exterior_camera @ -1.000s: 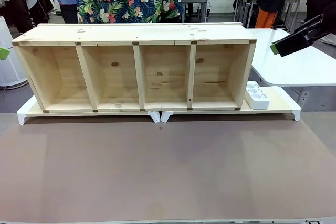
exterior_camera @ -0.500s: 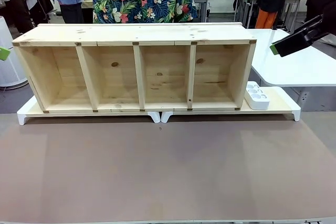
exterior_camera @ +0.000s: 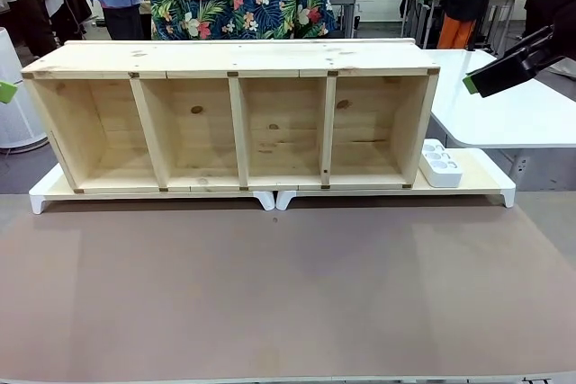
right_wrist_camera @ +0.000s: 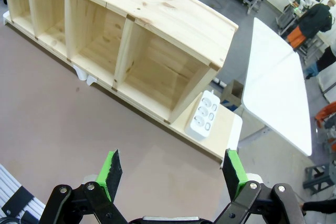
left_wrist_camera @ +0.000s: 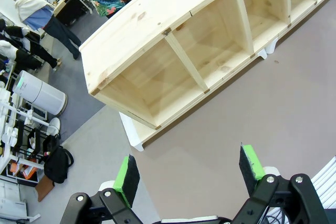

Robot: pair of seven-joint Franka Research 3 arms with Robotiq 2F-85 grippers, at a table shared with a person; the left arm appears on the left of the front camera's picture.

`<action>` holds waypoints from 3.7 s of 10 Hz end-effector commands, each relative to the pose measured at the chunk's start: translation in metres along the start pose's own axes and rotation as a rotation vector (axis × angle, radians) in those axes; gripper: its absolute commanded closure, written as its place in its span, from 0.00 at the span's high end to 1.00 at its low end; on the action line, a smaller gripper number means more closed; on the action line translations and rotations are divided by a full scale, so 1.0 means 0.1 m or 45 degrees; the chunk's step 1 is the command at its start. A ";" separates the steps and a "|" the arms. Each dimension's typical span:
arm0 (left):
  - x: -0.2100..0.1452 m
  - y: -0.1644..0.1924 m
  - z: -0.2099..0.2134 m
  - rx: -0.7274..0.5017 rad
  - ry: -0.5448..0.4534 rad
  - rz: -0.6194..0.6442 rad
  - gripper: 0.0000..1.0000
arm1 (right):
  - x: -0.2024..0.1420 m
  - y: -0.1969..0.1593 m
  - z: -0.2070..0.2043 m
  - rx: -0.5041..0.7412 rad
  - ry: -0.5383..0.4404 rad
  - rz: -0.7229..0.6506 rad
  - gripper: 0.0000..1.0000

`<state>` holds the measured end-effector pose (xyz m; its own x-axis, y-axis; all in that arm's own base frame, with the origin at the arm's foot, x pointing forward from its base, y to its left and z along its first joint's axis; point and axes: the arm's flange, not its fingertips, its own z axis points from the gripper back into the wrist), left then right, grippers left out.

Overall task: Perform cable management.
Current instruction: When the cord part of the Power Cable appears at the lower middle area of the table and stops, grasp the cord part of the Power Cable.

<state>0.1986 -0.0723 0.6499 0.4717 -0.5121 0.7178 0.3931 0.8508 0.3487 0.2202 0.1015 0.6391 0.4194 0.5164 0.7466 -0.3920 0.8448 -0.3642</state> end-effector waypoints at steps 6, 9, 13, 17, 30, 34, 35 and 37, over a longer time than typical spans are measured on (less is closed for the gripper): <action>0.00 0.01 0.00 -0.001 -0.003 0.002 1.00 | 0.00 -0.01 0.00 -0.002 0.001 -0.001 1.00; 0.00 0.01 0.00 -0.001 -0.003 0.002 1.00 | 0.00 -0.01 0.00 -0.002 0.001 -0.001 1.00; 0.00 0.01 0.00 -0.001 -0.003 0.002 1.00 | 0.00 -0.01 0.00 -0.002 0.001 -0.001 1.00; 0.00 0.01 0.00 -0.001 -0.003 0.002 1.00 | 0.00 -0.01 0.00 -0.002 0.001 -0.001 1.00; 0.00 0.01 0.00 -0.001 -0.003 0.002 1.00 | 0.00 -0.01 0.00 -0.002 0.001 -0.001 1.00; 0.00 0.01 0.00 -0.001 -0.003 0.002 1.00 | 0.00 -0.01 0.00 -0.002 0.001 -0.001 1.00; 0.00 0.01 0.00 -0.001 -0.003 0.002 1.00 | 0.00 -0.01 0.00 -0.002 0.001 -0.001 1.00; 0.00 0.01 0.00 -0.001 -0.003 0.002 1.00 | 0.00 -0.01 0.00 -0.002 0.001 -0.001 1.00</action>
<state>0.1986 -0.0723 0.6499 0.4717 -0.5121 0.7178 0.3931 0.8508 0.3487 0.2202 0.1015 0.6391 0.4195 0.5164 0.7466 -0.3920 0.8448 -0.3642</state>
